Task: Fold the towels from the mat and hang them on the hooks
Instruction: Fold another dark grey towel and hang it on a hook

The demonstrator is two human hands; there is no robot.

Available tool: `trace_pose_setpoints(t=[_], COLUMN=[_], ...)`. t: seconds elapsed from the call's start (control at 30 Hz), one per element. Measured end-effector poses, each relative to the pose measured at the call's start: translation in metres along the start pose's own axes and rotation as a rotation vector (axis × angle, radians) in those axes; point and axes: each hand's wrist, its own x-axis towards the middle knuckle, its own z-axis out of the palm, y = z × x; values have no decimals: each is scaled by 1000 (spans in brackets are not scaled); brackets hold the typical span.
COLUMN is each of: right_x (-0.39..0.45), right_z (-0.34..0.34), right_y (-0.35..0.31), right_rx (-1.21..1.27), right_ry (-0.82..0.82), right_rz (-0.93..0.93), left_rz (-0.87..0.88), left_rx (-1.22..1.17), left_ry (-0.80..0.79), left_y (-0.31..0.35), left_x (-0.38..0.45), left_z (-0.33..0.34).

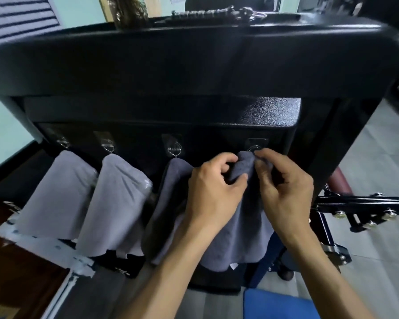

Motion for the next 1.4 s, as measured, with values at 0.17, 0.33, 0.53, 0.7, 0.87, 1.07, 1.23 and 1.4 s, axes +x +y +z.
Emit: trace_pose_setpoints(t=[0.17,0.33,0.53,0.7,0.87,1.07,1.23,1.4], right_x=[-5,-4,-23,-24,-25,-24,-25,-67], right_z=[5,6,6,6,10,9,-2,-26], right_y=[-1,2,22,23,18,20,23,42], right_rx=[8,-31,63,201,247,219,83,-98], right_ry=[68,66,-19,-105,-134,-167,-211,-227], right_rz=[-27,-36,108,189,167,135,142,155], left_rz=[100,148,98,119,148,150,77,-227], left_rx=[34,13,-10,-4,-21,-92,-107,-75], left_ry=[65,64,-58,-108,-114,-21,14,-12], left_y=[-2,-1,-12,-17,-26,-39,-50,-74], left_x=[-5,-2,-11,-10,-11,-20,-52,-116], left_z=[1,2,14,16,21,34,39,46])
